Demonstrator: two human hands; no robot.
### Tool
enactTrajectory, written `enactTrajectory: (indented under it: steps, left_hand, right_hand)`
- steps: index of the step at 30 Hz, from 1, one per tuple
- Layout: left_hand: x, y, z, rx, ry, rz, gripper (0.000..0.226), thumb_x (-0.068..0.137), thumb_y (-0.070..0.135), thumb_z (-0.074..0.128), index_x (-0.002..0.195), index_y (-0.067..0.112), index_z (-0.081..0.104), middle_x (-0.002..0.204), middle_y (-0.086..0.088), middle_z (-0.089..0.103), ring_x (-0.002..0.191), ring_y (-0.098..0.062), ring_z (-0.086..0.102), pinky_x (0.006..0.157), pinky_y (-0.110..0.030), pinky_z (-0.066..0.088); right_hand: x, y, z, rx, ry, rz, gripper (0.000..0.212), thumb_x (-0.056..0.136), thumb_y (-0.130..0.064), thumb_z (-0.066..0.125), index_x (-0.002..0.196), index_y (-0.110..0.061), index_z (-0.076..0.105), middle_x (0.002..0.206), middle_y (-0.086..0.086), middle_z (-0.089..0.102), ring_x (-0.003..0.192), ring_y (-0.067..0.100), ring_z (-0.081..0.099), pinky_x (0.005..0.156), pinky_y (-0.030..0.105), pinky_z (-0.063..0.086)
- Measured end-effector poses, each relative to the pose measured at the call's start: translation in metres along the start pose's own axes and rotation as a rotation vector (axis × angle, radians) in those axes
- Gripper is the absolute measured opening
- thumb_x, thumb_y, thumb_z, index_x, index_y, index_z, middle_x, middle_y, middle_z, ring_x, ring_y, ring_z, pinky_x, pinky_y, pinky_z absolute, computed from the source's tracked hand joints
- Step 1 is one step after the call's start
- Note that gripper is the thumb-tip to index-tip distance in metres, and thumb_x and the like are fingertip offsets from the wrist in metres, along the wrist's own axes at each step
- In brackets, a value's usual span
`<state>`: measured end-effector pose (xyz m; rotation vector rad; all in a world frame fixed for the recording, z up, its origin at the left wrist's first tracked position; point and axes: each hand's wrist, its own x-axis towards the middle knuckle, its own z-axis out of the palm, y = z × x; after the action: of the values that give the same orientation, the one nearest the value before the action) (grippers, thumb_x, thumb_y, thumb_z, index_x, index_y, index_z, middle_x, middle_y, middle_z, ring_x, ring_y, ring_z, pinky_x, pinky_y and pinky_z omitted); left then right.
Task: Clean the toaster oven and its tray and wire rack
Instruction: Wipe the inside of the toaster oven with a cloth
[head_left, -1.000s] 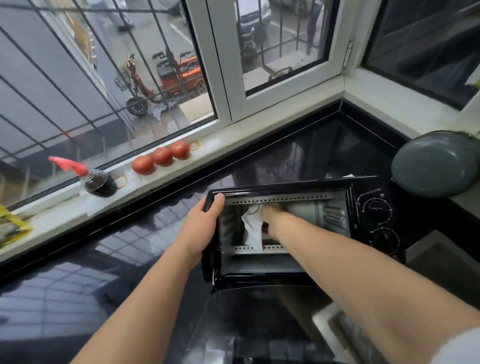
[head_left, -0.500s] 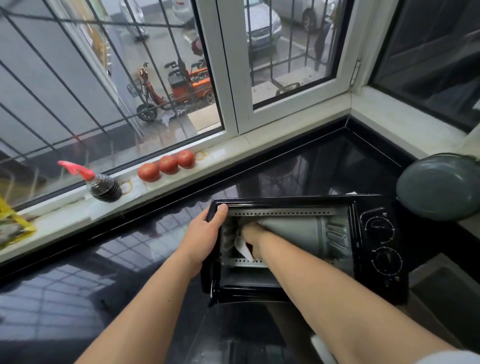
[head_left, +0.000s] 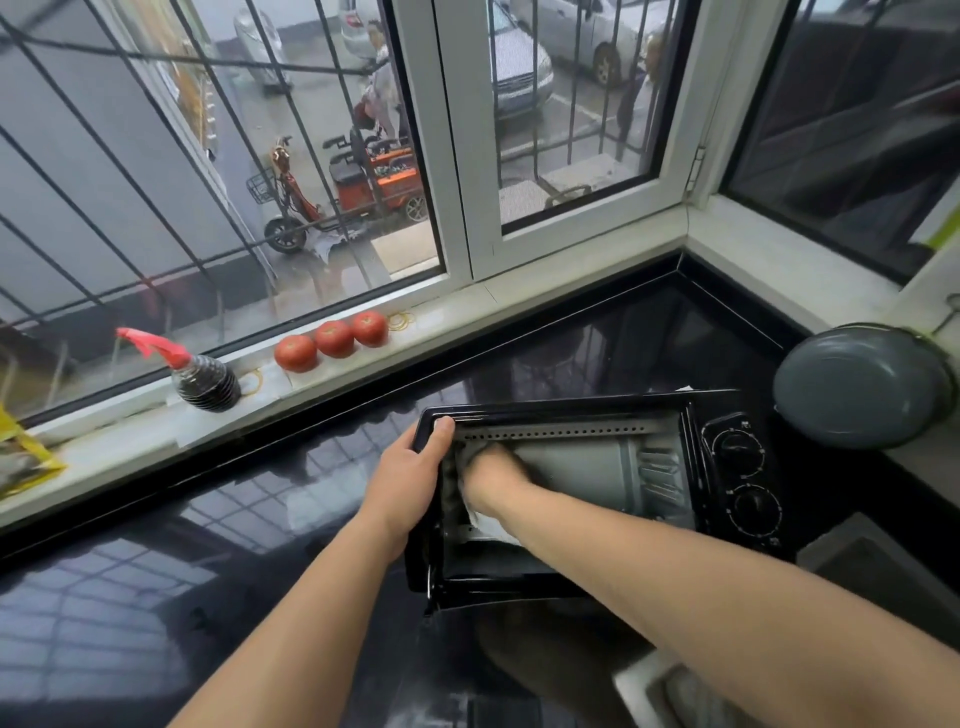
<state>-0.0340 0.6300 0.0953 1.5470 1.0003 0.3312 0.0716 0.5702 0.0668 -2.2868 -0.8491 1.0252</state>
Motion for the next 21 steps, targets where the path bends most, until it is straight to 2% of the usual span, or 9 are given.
enactTrajectory:
  steps: [3,5,9,11,13,15,17,18,21]
  left_hand:
    - [0.0,-0.001,0.0,0.004,0.018,0.005,0.028,0.094,0.068,0.056,0.112,0.052,0.071,0.107,0.015,0.078,0.106,-0.014,0.073,0.102,-0.048,0.055]
    - [-0.001,0.0,0.0,0.009,0.012,0.004,0.019,0.097,0.065,0.055,0.106,0.057,0.07,0.102,0.018,0.078,0.098,-0.007,0.074,0.098,-0.042,0.056]
    - [-0.006,0.001,-0.001,0.023,-0.002,-0.001,0.018,0.099,0.066,0.053,0.096,0.06,0.069,0.095,0.018,0.079,0.089,-0.002,0.074,0.084,-0.033,0.055]
    - [-0.008,0.0,-0.001,0.03,0.002,0.005,0.019,0.097,0.068,0.053,0.1,0.059,0.07,0.096,0.015,0.079,0.09,-0.003,0.074,0.083,-0.031,0.057]
    - [-0.011,-0.002,-0.002,0.035,0.016,0.023,0.019,0.097,0.068,0.053,0.101,0.06,0.069,0.095,0.012,0.078,0.082,0.003,0.071,0.074,-0.023,0.058]
    - [-0.011,-0.004,-0.002,0.048,0.023,0.045,0.014,0.097,0.068,0.052,0.098,0.067,0.067,0.098,0.027,0.075,0.087,0.01,0.068,0.075,-0.019,0.052]
    - [-0.011,-0.003,-0.002,0.05,0.032,0.036,0.013,0.096,0.07,0.053,0.099,0.069,0.065,0.103,0.035,0.071,0.105,0.007,0.064,0.086,-0.024,0.047]
    - [-0.01,-0.004,-0.003,0.047,0.029,0.028,0.016,0.095,0.071,0.053,0.102,0.068,0.066,0.106,0.035,0.071,0.109,0.006,0.062,0.089,-0.025,0.046]
    - [-0.008,-0.011,-0.003,0.039,0.012,0.021,0.028,0.089,0.077,0.052,0.11,0.064,0.066,0.112,0.035,0.07,0.114,0.006,0.061,0.093,-0.025,0.045]
  right_hand:
    - [-0.014,-0.005,0.004,0.006,0.106,0.058,0.029,0.099,-0.025,0.047,0.117,-0.013,0.067,0.119,0.009,0.068,0.11,0.029,0.065,0.084,0.026,0.05]
    - [-0.031,-0.011,0.004,0.083,0.149,0.092,0.028,0.097,-0.032,0.049,0.103,-0.013,0.069,0.109,0.007,0.071,0.095,0.027,0.067,0.079,0.031,0.055]
    - [-0.048,-0.011,0.004,0.127,0.207,0.043,0.026,0.093,-0.034,0.053,0.083,-0.014,0.066,0.089,0.004,0.068,0.074,0.022,0.057,0.063,0.025,0.041]
    - [-0.04,-0.001,0.003,0.295,0.194,0.121,0.029,0.092,-0.034,0.052,0.083,-0.012,0.068,0.081,0.002,0.063,0.068,0.018,0.056,0.061,0.022,0.043]
    - [-0.025,0.012,-0.001,0.415,0.196,0.267,0.017,0.091,-0.022,0.057,0.084,-0.01,0.066,0.088,0.004,0.067,0.076,0.02,0.063,0.07,0.026,0.05]
    - [-0.005,0.031,-0.004,0.364,0.223,0.387,0.007,0.094,-0.018,0.058,0.094,-0.012,0.062,0.11,0.01,0.067,0.1,0.027,0.066,0.075,0.028,0.047]
    - [0.015,0.041,-0.01,0.273,0.192,0.42,0.028,0.102,-0.017,0.049,0.125,-0.004,0.058,0.133,0.016,0.059,0.122,0.029,0.058,0.081,0.03,0.043]
    - [0.025,0.044,-0.014,0.281,0.17,0.399,0.036,0.103,-0.016,0.045,0.134,0.0,0.053,0.139,0.019,0.055,0.128,0.03,0.054,0.089,0.033,0.043]
    - [0.039,0.049,-0.019,0.255,0.161,0.431,0.046,0.105,-0.025,0.046,0.142,0.002,0.048,0.146,0.019,0.049,0.134,0.032,0.048,0.104,0.032,0.039]
